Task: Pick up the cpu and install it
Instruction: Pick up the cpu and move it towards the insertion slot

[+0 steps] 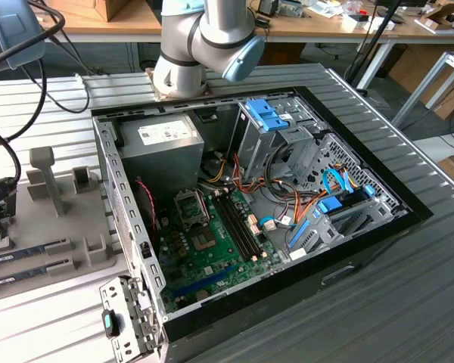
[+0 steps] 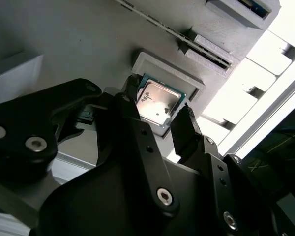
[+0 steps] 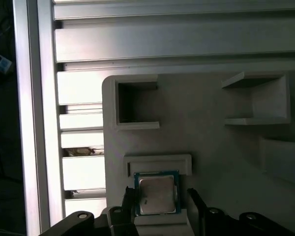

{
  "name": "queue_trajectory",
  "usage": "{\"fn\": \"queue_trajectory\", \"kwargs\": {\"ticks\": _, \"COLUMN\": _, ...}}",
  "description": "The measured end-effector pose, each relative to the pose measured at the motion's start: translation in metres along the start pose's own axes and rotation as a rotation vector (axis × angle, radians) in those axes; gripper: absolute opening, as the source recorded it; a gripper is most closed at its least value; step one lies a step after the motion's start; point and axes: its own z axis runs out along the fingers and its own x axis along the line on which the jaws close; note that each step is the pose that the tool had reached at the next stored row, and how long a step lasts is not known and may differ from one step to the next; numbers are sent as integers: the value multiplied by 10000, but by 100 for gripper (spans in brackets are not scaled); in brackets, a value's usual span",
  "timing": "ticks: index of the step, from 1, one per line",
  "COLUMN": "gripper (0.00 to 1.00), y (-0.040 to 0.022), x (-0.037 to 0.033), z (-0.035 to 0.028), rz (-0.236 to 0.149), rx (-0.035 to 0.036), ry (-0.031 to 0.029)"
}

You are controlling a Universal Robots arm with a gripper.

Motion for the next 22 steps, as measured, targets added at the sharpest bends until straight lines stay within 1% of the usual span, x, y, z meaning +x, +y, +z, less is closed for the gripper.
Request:
{"fn": "queue_trajectory", "kwargs": {"ticks": 3, "gripper": 54, "y": 2, "x": 1, "z": 35, "rz": -1, "rx": 23, "ry": 0}}
{"fn": "queue_trajectory", "kwargs": {"ticks": 9, "gripper": 54, "y": 2, "x": 2, "z": 58, "rz": -27, "rx": 53, "ry": -3}}
{"fn": "queue_trajectory", "kwargs": {"ticks": 13, "gripper": 54, "y": 2, "x": 2, "z": 64, "rz": -132, "rx": 51, "ry": -4}}
{"fn": "queue_trajectory", "kwargs": {"ticks": 18, "gripper": 54, "y": 5, "x": 19, "z": 72, "rz": -138, "rx": 51, "ry": -6}}
{"fn": "queue_trajectory", "kwargs": {"ticks": 19, "gripper": 54, "y": 6, "x": 19, "z": 72, "rz": -200, "rx": 50, "ry": -5}}
{"fn": "queue_trajectory", "kwargs": {"ticks": 20, "gripper": 47, "y": 6, "x": 19, "z": 72, "rz": -208, "rx": 49, "ry": -6}}
{"fn": "queue_trajectory", "kwargs": {"ticks": 22, "gripper": 47, "y": 6, "x": 19, "z": 72, "rz": -211, "rx": 49, "ry": -6}}
